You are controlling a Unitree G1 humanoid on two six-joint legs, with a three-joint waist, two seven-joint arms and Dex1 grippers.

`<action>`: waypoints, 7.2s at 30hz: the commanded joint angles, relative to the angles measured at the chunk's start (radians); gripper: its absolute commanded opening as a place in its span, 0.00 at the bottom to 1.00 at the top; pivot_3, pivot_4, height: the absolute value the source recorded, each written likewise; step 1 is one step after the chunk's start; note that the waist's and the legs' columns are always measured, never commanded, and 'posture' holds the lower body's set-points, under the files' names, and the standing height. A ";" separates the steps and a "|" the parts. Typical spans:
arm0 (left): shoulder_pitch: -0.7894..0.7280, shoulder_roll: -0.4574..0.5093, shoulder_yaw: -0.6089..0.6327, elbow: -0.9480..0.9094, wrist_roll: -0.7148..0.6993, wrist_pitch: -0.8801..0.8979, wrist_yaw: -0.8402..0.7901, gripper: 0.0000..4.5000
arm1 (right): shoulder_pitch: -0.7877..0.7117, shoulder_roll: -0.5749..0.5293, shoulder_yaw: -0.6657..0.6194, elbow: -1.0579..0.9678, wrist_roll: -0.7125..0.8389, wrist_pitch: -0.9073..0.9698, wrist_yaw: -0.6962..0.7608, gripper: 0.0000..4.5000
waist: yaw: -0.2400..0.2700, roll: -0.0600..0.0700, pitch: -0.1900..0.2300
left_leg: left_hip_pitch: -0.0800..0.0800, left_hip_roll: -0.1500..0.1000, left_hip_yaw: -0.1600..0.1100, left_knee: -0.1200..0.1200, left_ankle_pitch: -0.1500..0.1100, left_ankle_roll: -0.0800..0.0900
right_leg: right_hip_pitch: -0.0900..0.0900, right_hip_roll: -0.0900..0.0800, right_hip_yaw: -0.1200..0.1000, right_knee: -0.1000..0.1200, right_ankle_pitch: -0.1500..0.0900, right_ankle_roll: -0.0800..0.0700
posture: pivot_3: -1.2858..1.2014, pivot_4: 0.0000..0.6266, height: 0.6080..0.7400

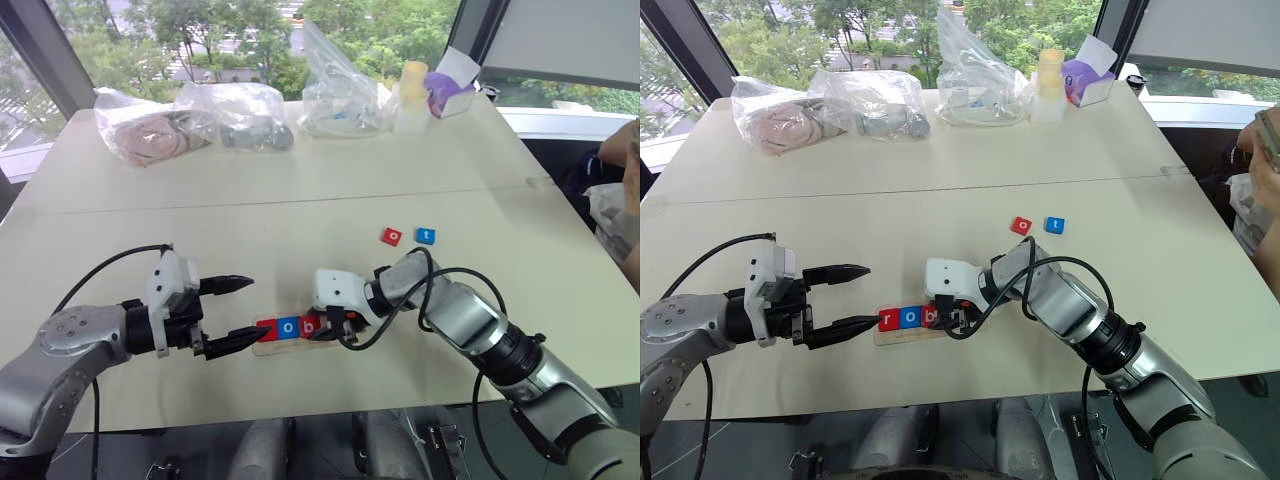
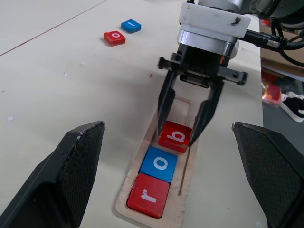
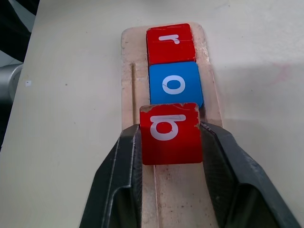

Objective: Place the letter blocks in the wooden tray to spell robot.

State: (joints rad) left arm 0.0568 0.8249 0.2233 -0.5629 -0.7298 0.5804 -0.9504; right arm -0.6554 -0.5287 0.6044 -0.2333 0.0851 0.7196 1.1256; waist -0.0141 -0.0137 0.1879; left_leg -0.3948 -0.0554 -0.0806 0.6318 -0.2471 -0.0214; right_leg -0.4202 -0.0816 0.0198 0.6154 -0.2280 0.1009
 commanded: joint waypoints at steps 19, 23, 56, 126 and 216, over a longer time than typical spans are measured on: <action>-0.021 0.000 0.010 -0.023 -0.010 -0.007 0.022 1.00 | -0.014 0.043 -0.011 0.080 -0.042 -0.113 -0.069 0.99 | 0.000 0.000 0.000 | 0.000 0.000 0.000 0.000 0.000 0.000 | 0.000 0.000 0.000 0.000 0.000 0.001 | 0.52 0.24 1.00; -0.020 -0.001 0.008 -0.025 -0.010 -0.006 0.025 1.00 | -0.019 0.058 -0.018 0.108 -0.049 -0.127 -0.076 0.99 | -0.001 0.000 0.000 | 0.000 0.000 0.000 0.000 0.000 0.000 | 0.000 0.000 0.000 0.001 0.001 0.001 | 0.52 0.24 1.00; -0.095 -0.053 -0.055 0.030 0.033 -0.027 0.038 1.00 | -0.140 0.043 -0.447 0.227 0.068 0.219 -0.399 0.99 | 0.002 0.000 0.000 | 0.000 0.000 0.000 0.000 0.000 0.000 | 0.000 0.000 0.000 0.002 0.001 0.001 | 0.52 0.24 1.00; -0.136 -0.128 -0.107 0.038 0.078 -0.038 0.086 1.00 | -0.352 0.634 -0.977 0.599 -0.076 0.549 -1.496 0.79 | -0.014 0.001 -0.001 | 0.003 0.000 0.000 0.000 0.001 -0.001 | -0.004 0.002 0.002 0.013 0.002 0.001 | 0.52 0.24 1.00; -0.184 -0.100 -0.092 0.073 0.069 -0.009 0.057 1.00 | 0.255 -0.379 -0.362 0.530 0.118 -0.915 0.275 0.70 | 0.003 0.001 0.002 | -0.009 0.000 -0.001 0.006 0.000 0.001 | -0.004 0.000 -0.002 0.000 0.001 0.004 | 0.52 0.24 1.00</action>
State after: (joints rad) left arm -0.1274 0.7152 0.1032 -0.4540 -0.6451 0.5779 -0.8920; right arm -0.4059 -0.9174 0.2590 0.2925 0.2190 -0.1884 1.4004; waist -0.0109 -0.0127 0.1896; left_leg -0.4031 -0.0556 -0.0815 0.6376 -0.2474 -0.0201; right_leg -0.4241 -0.0817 0.0177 0.6154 -0.2265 0.1043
